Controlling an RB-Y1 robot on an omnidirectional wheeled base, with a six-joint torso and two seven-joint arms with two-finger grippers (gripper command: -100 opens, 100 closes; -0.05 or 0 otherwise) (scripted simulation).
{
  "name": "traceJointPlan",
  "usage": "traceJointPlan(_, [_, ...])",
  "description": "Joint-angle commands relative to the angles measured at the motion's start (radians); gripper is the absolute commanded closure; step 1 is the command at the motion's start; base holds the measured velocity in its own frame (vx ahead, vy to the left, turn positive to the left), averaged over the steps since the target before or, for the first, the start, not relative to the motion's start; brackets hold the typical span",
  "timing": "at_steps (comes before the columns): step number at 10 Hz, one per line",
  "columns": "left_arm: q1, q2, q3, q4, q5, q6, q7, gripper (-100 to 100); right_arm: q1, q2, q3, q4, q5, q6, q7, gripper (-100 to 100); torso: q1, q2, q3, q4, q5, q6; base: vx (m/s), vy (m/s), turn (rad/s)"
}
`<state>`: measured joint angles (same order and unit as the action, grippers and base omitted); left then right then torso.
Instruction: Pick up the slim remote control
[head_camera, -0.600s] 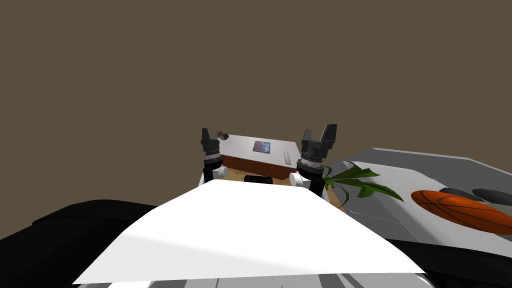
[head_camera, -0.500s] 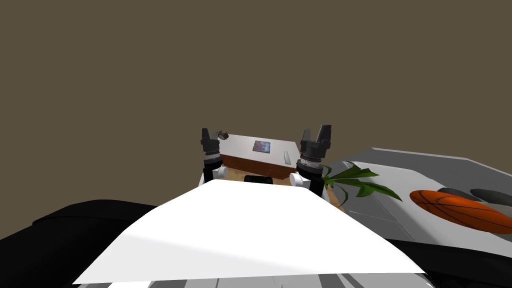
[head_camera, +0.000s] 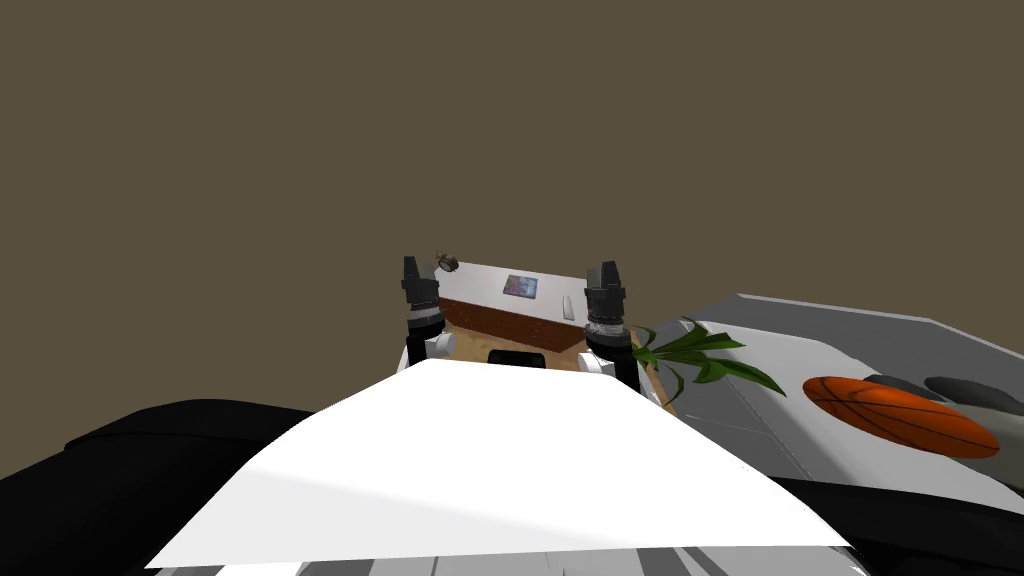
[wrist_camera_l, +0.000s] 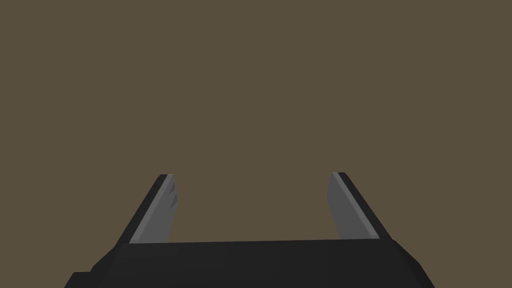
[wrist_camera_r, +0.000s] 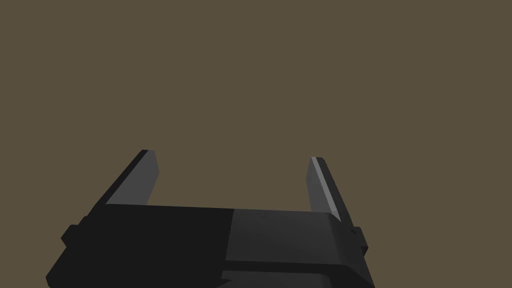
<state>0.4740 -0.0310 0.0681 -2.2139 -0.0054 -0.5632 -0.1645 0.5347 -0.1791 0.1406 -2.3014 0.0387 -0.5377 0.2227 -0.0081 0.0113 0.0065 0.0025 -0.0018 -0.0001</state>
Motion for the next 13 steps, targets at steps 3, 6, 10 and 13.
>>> traceJointPlan(3, [0.0, 0.0, 0.0, 0.0, 0.0, 0.0, 0.0, 0, 0.037, -0.077, 0.058, 0.032, 0.035, 0.029, 0.057, -100, 0.001, 0.003, 0.002, 0.001, 0.0, 0.0, -0.182, -0.082, 0.103])
traceJointPlan(6, [0.0, 0.0, 0.0, 0.0, 0.0, 0.0, 0.0, 0, 0.063, -0.15, 0.102, 0.056, 0.065, 0.063, 0.108, -100, 0.003, 0.0, 0.0, 0.0, 0.001, 0.0, -0.144, -0.048, 0.126])
traceJointPlan(10, [0.0, 0.0, 0.0, 0.0, 0.0, 0.0, 0.0, 0, 0.091, -0.233, 0.149, 0.083, 0.099, 0.097, 0.166, -100, 0.005, -0.004, -0.002, -0.001, 0.001, 0.0, -0.105, -0.023, 0.109])
traceJointPlan(13, [0.0, 0.0, 0.0, 0.0, 0.0, 0.0, 0.0, 0, 0.12, -0.317, 0.195, 0.115, 0.137, 0.131, 0.231, -100, 0.005, -0.005, -0.003, -0.001, 0.001, 0.0, -0.107, -0.024, 0.128])
